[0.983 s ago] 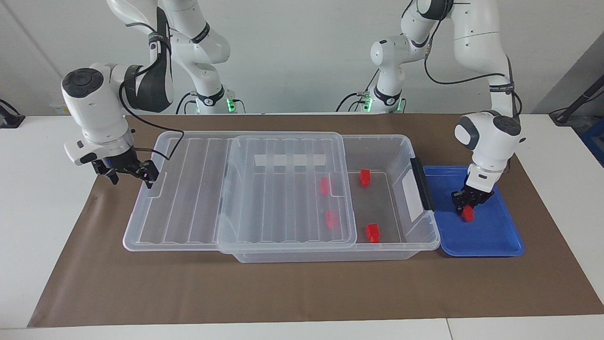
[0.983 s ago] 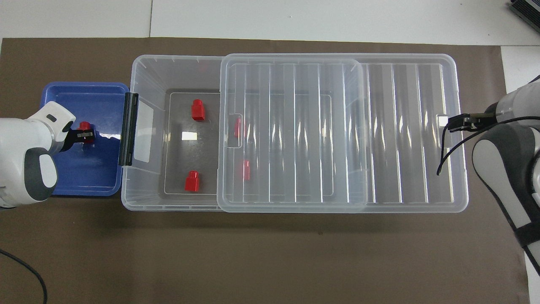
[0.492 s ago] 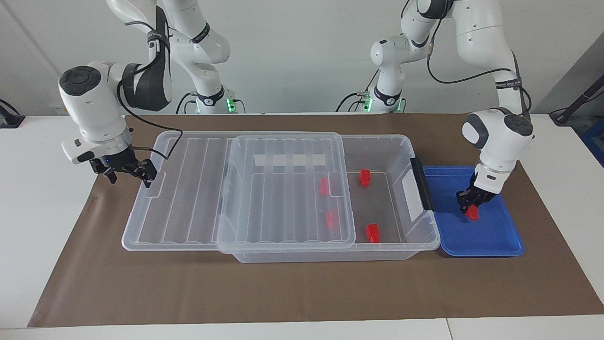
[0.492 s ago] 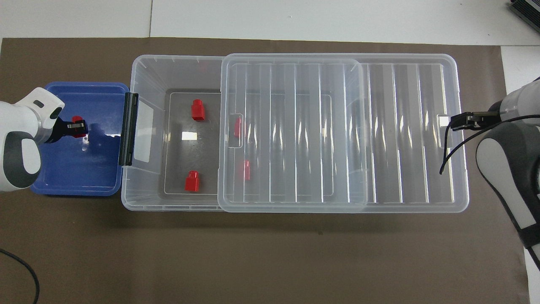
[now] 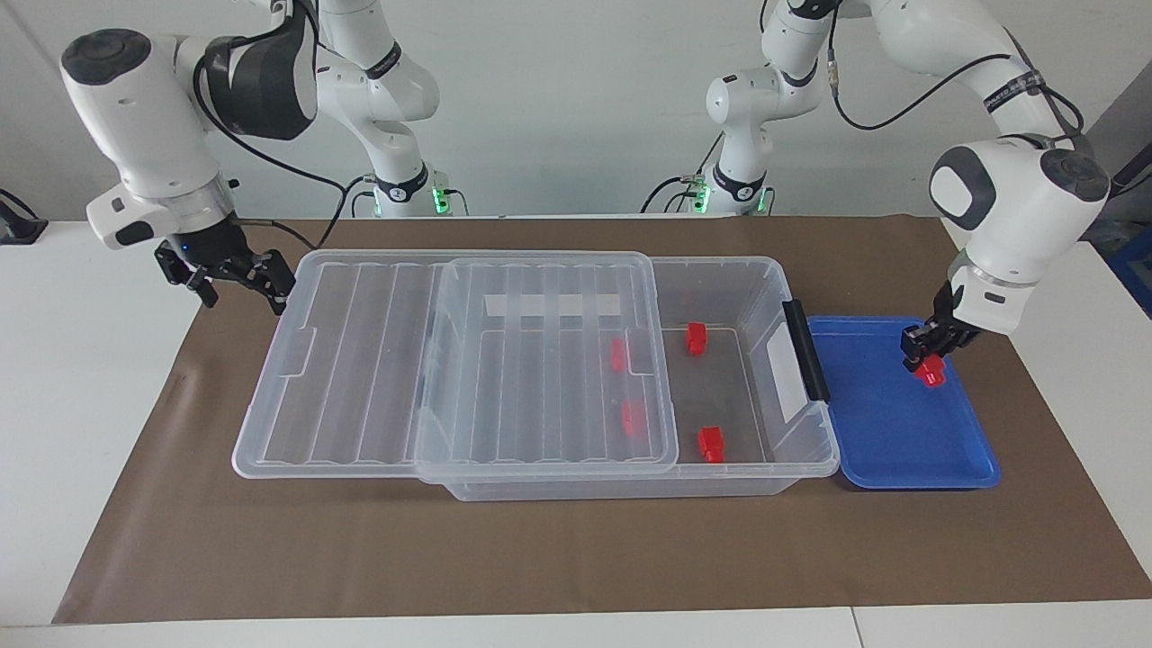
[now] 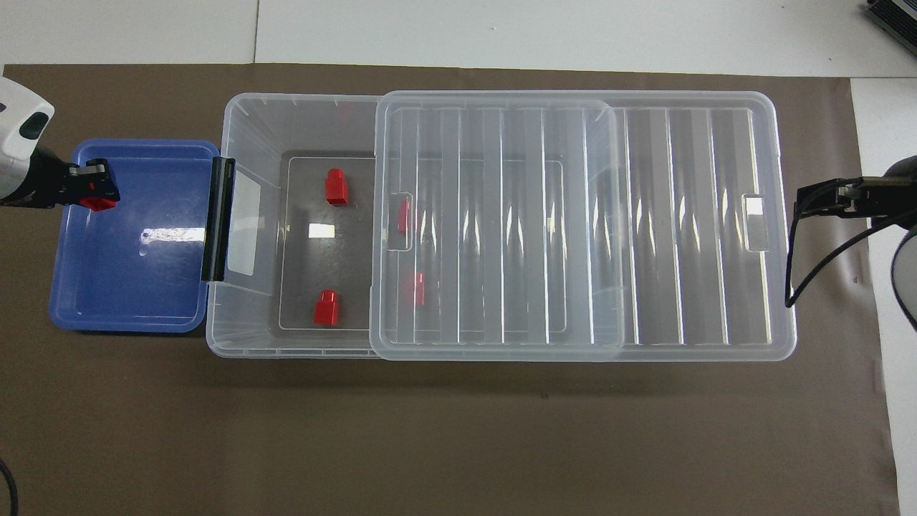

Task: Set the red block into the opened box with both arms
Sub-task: 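Carry the red block with the left gripper over the open box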

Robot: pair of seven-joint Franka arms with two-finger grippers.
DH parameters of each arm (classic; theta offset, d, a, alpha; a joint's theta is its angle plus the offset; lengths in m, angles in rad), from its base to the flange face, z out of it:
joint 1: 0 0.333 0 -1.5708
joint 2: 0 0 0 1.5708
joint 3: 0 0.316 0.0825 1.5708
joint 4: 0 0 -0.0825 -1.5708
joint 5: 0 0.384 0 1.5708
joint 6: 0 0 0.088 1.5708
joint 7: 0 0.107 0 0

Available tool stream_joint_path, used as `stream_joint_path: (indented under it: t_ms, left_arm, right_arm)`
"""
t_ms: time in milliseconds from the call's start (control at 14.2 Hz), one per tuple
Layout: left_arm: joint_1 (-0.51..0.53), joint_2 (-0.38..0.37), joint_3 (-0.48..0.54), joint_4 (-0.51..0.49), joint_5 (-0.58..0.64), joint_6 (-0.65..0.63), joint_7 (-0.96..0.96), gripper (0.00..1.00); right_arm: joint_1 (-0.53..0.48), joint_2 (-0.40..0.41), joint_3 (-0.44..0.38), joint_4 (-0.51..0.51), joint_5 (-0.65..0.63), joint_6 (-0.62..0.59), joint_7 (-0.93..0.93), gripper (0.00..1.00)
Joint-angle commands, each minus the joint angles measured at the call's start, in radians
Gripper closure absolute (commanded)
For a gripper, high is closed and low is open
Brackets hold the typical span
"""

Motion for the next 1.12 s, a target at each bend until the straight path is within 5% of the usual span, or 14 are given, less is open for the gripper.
stream_joint_path:
  t_ms: [0, 421, 913, 1054]
  left_arm:
    - [-0.116, 0.012, 0.014, 0.123, 0.003, -0.145, -0.187, 1.00]
    - [-0.273, 0.007, 0.004, 0.108, 0.003, -0.066, -0.468, 1.00]
    - [-0.342, -0.031, 0.004, -0.120, 0.014, 0.182, -0.480, 1.00]
    - [-0.353, -0.027, 0.006, -0.140, 0.015, 0.206, -0.485, 1.00]
  right_arm:
    - [-0.005, -0.060, 0.002, 0.007, 0.018, -0.083, 0.022, 0.00]
    - [-0.007, -0.072, 0.001, 0.016, 0.019, -0.172, 0.022, 0.00]
    - [0.001, -0.072, -0.001, 0.013, 0.019, -0.168, 0.020, 0.00]
    - [0.076, -0.072, -0.059, 0.013, 0.016, -0.172, 0.020, 0.00]
